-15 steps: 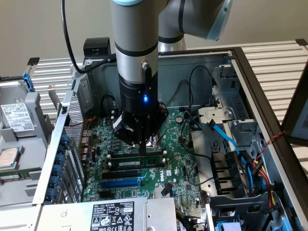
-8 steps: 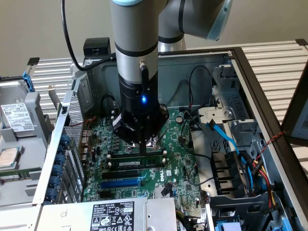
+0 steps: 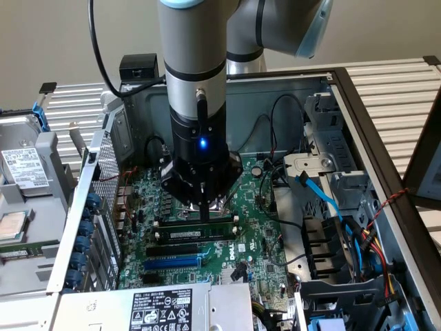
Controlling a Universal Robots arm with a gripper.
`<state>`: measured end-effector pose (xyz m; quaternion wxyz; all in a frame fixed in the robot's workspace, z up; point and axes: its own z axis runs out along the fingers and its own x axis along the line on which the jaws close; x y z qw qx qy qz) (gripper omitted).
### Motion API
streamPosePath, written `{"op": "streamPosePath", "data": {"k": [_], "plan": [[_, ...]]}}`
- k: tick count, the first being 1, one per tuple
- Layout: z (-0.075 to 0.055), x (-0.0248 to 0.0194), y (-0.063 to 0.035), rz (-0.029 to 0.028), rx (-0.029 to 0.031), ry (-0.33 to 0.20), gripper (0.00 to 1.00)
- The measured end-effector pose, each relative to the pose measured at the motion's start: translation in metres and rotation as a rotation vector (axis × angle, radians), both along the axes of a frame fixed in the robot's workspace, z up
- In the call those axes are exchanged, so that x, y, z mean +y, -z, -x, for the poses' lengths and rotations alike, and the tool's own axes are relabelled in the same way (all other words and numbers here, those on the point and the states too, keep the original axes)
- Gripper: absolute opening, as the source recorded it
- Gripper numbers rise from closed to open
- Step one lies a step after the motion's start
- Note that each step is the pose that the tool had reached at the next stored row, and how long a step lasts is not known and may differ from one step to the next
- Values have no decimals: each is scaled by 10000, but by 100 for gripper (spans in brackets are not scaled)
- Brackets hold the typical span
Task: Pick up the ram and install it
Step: 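Press down the ram until it locks into place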
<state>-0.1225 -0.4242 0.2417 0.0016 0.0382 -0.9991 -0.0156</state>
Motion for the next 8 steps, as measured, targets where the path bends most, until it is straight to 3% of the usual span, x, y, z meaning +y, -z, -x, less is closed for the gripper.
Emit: {"op": "streamPosePath", "data": {"k": [8], "plan": [[0,0,1,-1,-14,1132,10]]}}
